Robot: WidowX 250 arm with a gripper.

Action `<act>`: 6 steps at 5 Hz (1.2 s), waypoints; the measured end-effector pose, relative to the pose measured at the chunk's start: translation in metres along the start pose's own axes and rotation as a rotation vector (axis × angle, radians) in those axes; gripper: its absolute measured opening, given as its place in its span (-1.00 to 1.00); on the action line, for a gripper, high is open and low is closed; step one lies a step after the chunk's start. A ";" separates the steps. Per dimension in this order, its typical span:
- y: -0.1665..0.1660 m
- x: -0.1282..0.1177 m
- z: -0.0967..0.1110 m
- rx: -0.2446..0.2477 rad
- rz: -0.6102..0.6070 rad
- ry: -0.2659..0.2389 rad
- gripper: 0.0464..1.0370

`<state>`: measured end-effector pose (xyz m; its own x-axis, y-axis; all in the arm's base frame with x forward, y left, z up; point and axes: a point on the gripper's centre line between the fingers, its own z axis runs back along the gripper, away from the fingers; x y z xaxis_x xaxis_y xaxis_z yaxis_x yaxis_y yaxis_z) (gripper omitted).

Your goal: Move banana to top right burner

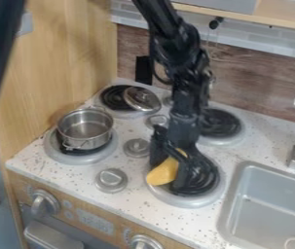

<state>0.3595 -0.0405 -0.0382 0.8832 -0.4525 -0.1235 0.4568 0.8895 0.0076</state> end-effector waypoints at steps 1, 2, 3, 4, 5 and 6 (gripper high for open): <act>0.003 0.001 -0.001 0.016 0.016 0.001 0.27; 0.002 0.000 0.000 0.022 0.003 -0.030 0.03; -0.003 -0.005 0.002 0.024 -0.011 -0.089 0.03; -0.001 0.010 0.024 0.035 -0.017 -0.235 0.03; 0.009 0.032 0.041 0.067 -0.022 -0.359 0.03; 0.019 0.051 0.050 0.124 -0.024 -0.464 0.03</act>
<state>0.4184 -0.0502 0.0054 0.8136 -0.4785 0.3302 0.4621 0.8769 0.1321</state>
